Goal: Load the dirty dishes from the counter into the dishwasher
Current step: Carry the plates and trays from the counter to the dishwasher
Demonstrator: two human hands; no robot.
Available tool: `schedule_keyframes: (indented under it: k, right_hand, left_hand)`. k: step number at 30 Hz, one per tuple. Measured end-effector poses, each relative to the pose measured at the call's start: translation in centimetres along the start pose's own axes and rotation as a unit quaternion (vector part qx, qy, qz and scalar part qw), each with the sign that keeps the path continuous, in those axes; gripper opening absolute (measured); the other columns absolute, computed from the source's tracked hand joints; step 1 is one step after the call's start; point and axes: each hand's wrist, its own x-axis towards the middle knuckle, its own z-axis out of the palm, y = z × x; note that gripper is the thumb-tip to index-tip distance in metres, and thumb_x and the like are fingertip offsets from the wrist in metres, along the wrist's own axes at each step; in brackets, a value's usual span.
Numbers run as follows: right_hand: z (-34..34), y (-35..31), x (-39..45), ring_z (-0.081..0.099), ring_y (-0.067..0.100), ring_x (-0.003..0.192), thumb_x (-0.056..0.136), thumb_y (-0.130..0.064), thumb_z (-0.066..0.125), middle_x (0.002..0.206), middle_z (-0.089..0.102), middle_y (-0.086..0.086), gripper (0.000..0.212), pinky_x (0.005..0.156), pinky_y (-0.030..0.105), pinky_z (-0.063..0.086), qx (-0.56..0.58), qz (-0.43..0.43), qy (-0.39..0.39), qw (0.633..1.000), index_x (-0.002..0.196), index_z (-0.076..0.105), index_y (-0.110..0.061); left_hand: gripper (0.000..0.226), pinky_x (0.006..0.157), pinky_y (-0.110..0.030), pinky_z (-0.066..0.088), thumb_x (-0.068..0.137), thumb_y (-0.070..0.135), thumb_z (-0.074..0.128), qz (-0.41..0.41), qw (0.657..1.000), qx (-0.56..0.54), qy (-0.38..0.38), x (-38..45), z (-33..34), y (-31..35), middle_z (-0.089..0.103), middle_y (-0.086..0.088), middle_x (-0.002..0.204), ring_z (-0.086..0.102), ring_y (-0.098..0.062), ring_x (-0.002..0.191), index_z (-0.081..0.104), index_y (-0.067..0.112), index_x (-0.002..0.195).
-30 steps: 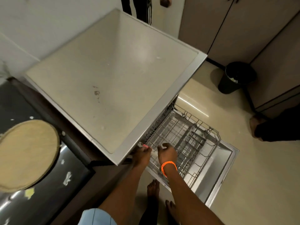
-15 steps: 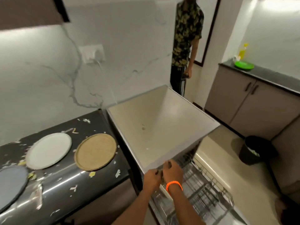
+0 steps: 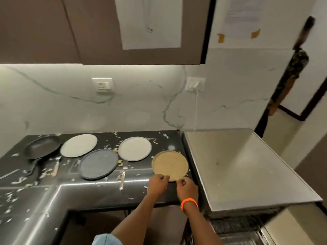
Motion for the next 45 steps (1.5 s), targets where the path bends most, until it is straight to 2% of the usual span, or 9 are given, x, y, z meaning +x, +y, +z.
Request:
schedule_keyframes:
  k: [8, 12, 18, 21, 26, 32, 41, 43, 45]
  right_hand:
    - [12.7, -9.9, 0.1, 0.063, 0.026, 0.079, 0.091, -0.032, 0.059, 0.084, 0.073, 0.005, 0.024, 0.068, 0.032, 0.047, -0.008, -0.050, -0.079, 0.996, 0.077, 0.069, -0.016]
    - [19.2, -12.8, -0.7, 0.066, 0.024, 0.077, 0.090, -0.041, 0.059, 0.076, 0.071, 0.002, 0.033, 0.071, 0.035, 0.054, -0.052, -0.074, -0.181, 0.979, 0.066, 0.067, -0.020]
    - [26.8, -14.7, -3.0, 0.065, 0.022, 0.090, 0.090, -0.056, 0.058, 0.089, 0.072, 0.002, 0.039, 0.080, 0.030, 0.049, -0.118, -0.087, -0.297, 0.944, 0.086, 0.071, -0.019]
    - [29.8, -15.0, -3.2, 0.064, 0.024, 0.110, 0.086, -0.059, 0.058, 0.107, 0.072, 0.003, 0.047, 0.104, 0.036, 0.044, -0.156, -0.094, -0.322, 0.929, 0.110, 0.070, -0.020]
    - [31.8, -16.7, -3.2, 0.051, 0.025, 0.133, 0.087, -0.048, 0.065, 0.143, 0.054, 0.007, 0.067, 0.108, 0.032, 0.040, -0.198, -0.075, -0.361, 0.908, 0.142, 0.048, -0.015]
    - [33.7, -18.1, -1.8, 0.053, 0.030, 0.130, 0.080, -0.051, 0.072, 0.142, 0.055, 0.012, 0.083, 0.105, 0.035, 0.047, -0.222, -0.018, -0.364, 0.904, 0.144, 0.043, -0.008]
    - [33.2, -17.9, 0.4, 0.057, 0.027, 0.127, 0.076, -0.047, 0.072, 0.140, 0.058, 0.008, 0.075, 0.101, 0.030, 0.046, -0.257, 0.004, -0.386, 0.886, 0.139, 0.052, -0.012]
    - [32.8, -18.0, 0.7, 0.056, 0.026, 0.128, 0.080, -0.047, 0.071, 0.141, 0.057, 0.008, 0.071, 0.102, 0.030, 0.045, -0.254, 0.005, -0.396, 0.882, 0.139, 0.053, -0.012]
    - [32.6, -17.9, 1.4, 0.055, 0.026, 0.128, 0.084, -0.046, 0.069, 0.140, 0.058, 0.010, 0.067, 0.101, 0.029, 0.045, -0.259, 0.008, -0.398, 0.880, 0.138, 0.054, -0.009]
  left_hand:
    - [0.056, 0.068, -0.043, 0.056, 0.081, 0.057, 0.055, -0.064, 0.990, -0.072, 0.099, 6.3, -13.5, -9.2, 0.071, -0.009, 0.067, 0.071, -0.026, 0.069, 0.066, 0.004, 0.069]
    - [0.042, 0.066, -0.037, 0.050, 0.092, 0.038, 0.062, -0.121, 0.980, -0.064, 0.142, 6.0, -20.0, -12.0, 0.071, -0.011, 0.070, 0.066, -0.023, 0.070, 0.071, 0.003, 0.071]
    - [0.034, 0.075, -0.032, 0.051, 0.090, 0.034, 0.062, -0.218, 0.959, -0.068, 0.167, 6.8, -25.5, -19.1, 0.074, -0.008, 0.076, 0.069, -0.026, 0.083, 0.072, 0.009, 0.069]
    - [0.037, 0.078, -0.034, 0.059, 0.084, 0.037, 0.063, -0.259, 0.947, -0.086, 0.171, 7.1, -26.6, -22.7, 0.071, -0.006, 0.063, 0.072, -0.027, 0.074, 0.068, 0.010, 0.058]
    - [0.035, 0.076, -0.037, 0.061, 0.077, 0.038, 0.059, -0.318, 0.917, -0.102, 0.220, 8.5, -27.4, -25.8, 0.071, -0.009, 0.062, 0.071, -0.029, 0.070, 0.071, 0.008, 0.063]
    - [0.045, 0.081, -0.037, 0.057, 0.086, 0.046, 0.066, -0.361, 0.893, -0.081, 0.255, 10.2, -28.2, -25.0, 0.074, -0.018, 0.092, 0.070, -0.036, 0.092, 0.075, 0.002, 0.093]
    - [0.050, 0.074, -0.035, 0.051, 0.078, 0.045, 0.083, -0.379, 0.883, -0.116, 0.252, 13.0, -27.3, -22.9, 0.070, -0.021, 0.103, 0.067, -0.037, 0.096, 0.070, 0.001, 0.100]
    - [0.049, 0.075, -0.036, 0.055, 0.075, 0.040, 0.086, -0.401, 0.868, -0.156, 0.247, 13.7, -26.9, -22.6, 0.072, -0.021, 0.097, 0.069, -0.035, 0.090, 0.070, -0.001, 0.098]
    - [0.039, 0.075, -0.040, 0.062, 0.068, 0.033, 0.089, -0.420, 0.843, -0.224, 0.249, 14.3, -26.6, -22.9, 0.073, -0.013, 0.069, 0.072, -0.028, 0.072, 0.073, 0.001, 0.082]
